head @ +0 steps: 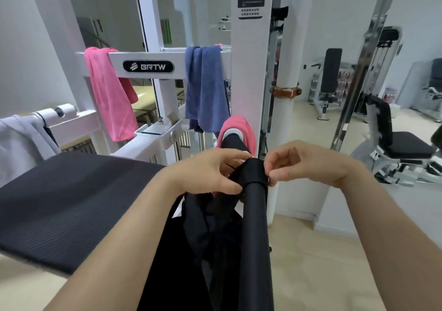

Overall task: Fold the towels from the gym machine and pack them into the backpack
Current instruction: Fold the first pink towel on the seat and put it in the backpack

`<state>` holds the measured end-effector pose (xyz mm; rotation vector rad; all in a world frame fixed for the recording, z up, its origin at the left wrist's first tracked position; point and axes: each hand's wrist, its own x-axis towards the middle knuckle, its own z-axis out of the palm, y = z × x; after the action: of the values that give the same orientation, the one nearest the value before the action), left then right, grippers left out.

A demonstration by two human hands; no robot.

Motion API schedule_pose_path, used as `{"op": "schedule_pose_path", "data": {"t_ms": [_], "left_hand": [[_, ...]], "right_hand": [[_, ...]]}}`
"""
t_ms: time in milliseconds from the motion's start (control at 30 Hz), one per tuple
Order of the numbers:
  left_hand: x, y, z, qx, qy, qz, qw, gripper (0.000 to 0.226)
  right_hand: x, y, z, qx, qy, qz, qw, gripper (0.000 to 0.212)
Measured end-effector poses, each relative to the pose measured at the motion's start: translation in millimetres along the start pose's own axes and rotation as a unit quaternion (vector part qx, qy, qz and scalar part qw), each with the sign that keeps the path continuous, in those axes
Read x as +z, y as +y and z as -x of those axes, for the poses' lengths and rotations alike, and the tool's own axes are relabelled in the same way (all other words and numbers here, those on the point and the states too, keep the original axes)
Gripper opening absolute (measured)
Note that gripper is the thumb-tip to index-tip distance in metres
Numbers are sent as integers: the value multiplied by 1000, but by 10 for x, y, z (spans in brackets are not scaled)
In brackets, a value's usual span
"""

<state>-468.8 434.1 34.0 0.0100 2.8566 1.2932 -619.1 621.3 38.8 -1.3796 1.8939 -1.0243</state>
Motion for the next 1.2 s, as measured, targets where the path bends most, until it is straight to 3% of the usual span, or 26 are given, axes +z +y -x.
{"op": "schedule_pose_path", "data": {"t_ms": [67, 133, 167, 233, 333, 433, 600, 667, 700, 800, 867, 933, 1000, 1100, 1200], "left_hand": [[-177, -147, -138, -5, 115, 102, 988, 41], [-228, -451, -459, -55, 295, 97, 949, 36], [-221, -613, -623, -87, 339, 83, 933, 33], [-126, -894, -906, -116, 306, 72, 942, 30], [44, -1167, -1074, -140, 294, 107, 939, 16], [10, -1179, -1003, -136, 380, 214, 889, 21], [-283, -646, -612, -70, 470, 327, 817, 19], [-338, -368, -268, -16, 413, 390, 823, 17], [-352, -236, -42, -10, 370, 392, 842, 20], [-377, -40, 719, -44, 224, 298, 927, 32], [-355, -33, 1215, -97, 135, 174, 971, 42], [-274, -67, 1621, -124, 119, 100, 980, 45], [-145, -13, 1931, -86, 183, 144, 969, 52], [62, 160, 2247, -47, 248, 315, 915, 87], [246, 279, 2559, -83, 323, 394, 856, 55]], "right_hand": [[-80, 72, -182, 28, 94, -83, 992, 15], [-86, 167, -503, 80, 195, -78, 974, 22], [-43, 201, -669, 103, 219, -63, 968, 32], [66, 269, -952, 120, 234, -29, 964, 49], [151, 448, -1231, 121, 245, 3, 962, 32], [71, 496, -1256, 131, 310, 1, 942, 20], [40, 54, -1052, 81, 339, -122, 929, 25], [79, -258, -950, 50, 354, -176, 917, 26], [105, -419, -887, 34, 354, -175, 918, 28], [268, -872, -659, -38, 296, -103, 949, 27], [442, -1160, -483, -79, 181, -83, 977, 28], [656, -1422, -331, -101, 29, -47, 993, 28], [899, -1641, -221, -112, -100, -11, 989, 21], [1295, -1911, -116, -138, -235, -7, 962, 8], [1615, -2142, -30, -170, -290, 18, 942, 8]]}}
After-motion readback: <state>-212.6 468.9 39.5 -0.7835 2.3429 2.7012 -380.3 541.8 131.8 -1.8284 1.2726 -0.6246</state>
